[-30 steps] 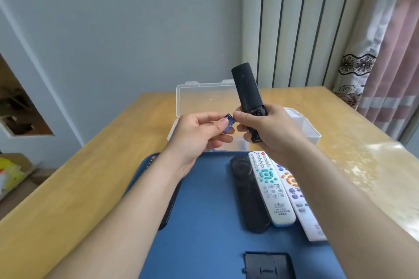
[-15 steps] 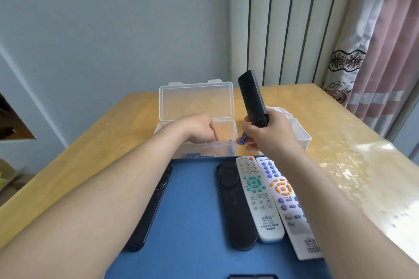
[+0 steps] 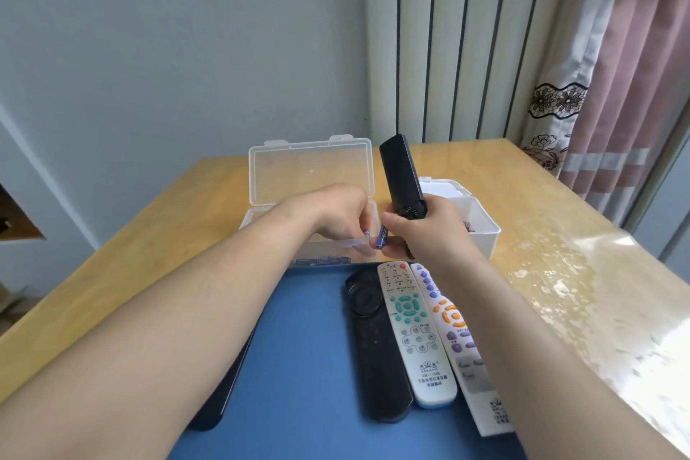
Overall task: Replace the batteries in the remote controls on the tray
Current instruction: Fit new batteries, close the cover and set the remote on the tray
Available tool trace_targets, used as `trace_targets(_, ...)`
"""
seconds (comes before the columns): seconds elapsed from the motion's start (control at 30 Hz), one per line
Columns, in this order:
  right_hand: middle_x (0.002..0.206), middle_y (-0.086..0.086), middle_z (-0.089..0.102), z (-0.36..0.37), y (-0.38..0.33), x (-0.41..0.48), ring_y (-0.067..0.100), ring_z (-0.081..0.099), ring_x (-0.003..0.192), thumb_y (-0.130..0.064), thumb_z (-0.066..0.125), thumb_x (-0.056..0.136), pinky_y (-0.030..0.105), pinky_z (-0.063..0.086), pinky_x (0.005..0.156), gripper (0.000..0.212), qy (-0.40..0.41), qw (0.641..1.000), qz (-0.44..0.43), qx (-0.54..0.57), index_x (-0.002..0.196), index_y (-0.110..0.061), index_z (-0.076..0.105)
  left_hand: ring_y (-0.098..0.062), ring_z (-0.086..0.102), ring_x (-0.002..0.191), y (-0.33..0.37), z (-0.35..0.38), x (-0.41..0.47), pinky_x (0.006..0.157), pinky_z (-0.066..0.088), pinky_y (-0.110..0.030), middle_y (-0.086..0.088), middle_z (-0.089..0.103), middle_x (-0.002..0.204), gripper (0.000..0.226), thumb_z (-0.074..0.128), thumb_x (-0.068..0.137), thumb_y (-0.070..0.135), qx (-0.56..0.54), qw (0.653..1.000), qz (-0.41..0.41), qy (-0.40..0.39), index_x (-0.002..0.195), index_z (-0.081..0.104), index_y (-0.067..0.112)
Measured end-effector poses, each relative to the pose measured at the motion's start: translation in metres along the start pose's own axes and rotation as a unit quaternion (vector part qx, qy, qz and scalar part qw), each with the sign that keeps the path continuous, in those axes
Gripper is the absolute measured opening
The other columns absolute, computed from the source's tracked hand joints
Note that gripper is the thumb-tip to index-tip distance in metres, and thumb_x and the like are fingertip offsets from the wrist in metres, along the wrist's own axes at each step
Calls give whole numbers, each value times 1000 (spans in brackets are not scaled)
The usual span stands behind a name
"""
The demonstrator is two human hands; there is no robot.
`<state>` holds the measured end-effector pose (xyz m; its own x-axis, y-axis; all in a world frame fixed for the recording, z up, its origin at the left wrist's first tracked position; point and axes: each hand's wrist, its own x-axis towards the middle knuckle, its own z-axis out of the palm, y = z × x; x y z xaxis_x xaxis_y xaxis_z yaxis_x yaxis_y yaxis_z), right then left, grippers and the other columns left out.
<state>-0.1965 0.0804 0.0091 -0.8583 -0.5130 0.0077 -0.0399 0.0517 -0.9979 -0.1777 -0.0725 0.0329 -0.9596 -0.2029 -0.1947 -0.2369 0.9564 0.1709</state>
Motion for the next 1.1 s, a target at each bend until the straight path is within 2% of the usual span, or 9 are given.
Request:
trace_targets(0.13, 79, 14, 61, -3, -3, -2, 34, 73, 77, -3, 62, 93, 23, 55, 50, 8, -8, 998, 18, 52, 87, -8, 58, -16, 68, 74, -14, 1, -9, 74, 58, -34, -3, 73, 84, 32, 77, 71, 24, -116, 991, -18, 70, 101, 70, 18)
trace_targets(0.3, 79, 13, 57, -2, -10, -7, 27, 70, 73, 1, 60, 93, 21, 47, 46, 7, -40, 987, 39, 150, 96, -2, 56, -16, 64, 64, -21, 5, -41, 74, 57, -33, -5, 70, 71, 40, 67, 73, -1, -368, 908, -28, 200, 102, 67, 26)
trace_targets(0.4, 82, 13, 57, 1, -22, -12, 17, 57, 68, 2, 62, 91, 19, 40, 48, 8, -66, 981, 29, 177, 90, -5, 58, -18, 66, 64, -7, 11, -74, 64, 55, -26, -8, 65, 71, 35, 57, 83, -9, -527, 826, 10, 199, 105, 63, 17)
trace_targets(0.53, 85, 13, 60, 7, -38, -24, 13, 50, 65, 3, 63, 88, 20, 31, 47, 10, -123, 973, 8, 197, 95, -4, 60, -19, 61, 61, 15, 26, -115, 50, 49, -19, -9, 60, 74, 31, 44, 85, -12, -756, 644, 25, 116, 104, 54, 10)
trace_targets(0.6, 84, 11, 63, 14, -43, -38, 13, 52, 65, 4, 63, 88, 19, 33, 44, 11, -153, 970, 0, 187, 95, -4, 60, -15, 54, 58, 21, 32, -136, 44, 39, -17, -7, 56, 75, 26, 48, 82, -7, -792, 600, 35, 105, 102, 54, 10)
trace_targets(0.67, 83, 11, 64, 16, -45, -49, 14, 53, 65, 3, 64, 88, 19, 34, 44, 11, -168, 969, -7, 179, 94, -5, 60, -11, 43, 53, 25, 38, -148, 42, 29, -16, -5, 57, 75, 16, 53, 89, 1, -761, 630, 44, 146, 101, 56, 10)
trace_targets(0.8, 81, 8, 63, 20, -40, -79, 11, 53, 62, 1, 65, 87, 17, 38, 45, 11, -162, 963, 21, 216, 93, -8, 60, -8, 34, 46, 27, 50, -175, 45, 31, -14, 0, 64, 69, 10, 69, 86, 13, -622, 725, 29, 294, 96, 67, 15)
trace_targets(0.93, 77, 4, 64, 16, -31, -99, 11, 59, 65, 1, 66, 86, 15, 42, 45, 13, -145, 955, 69, 249, 94, -8, 61, -9, 28, 41, 30, 60, -188, 44, 26, -16, 4, 67, 64, 7, 72, 82, 12, -620, 705, 36, 342, 86, 72, 18)
trace_targets(1.1, 75, 1, 66, 9, -15, -119, 10, 65, 63, 0, 66, 85, 13, 39, 43, 13, -146, 944, 106, 275, 93, -11, 63, -9, 27, 39, 31, 69, -197, 41, 21, -16, -6, 70, 75, 29, 74, 65, 23, -728, 638, 51, 246, 91, 72, 9)
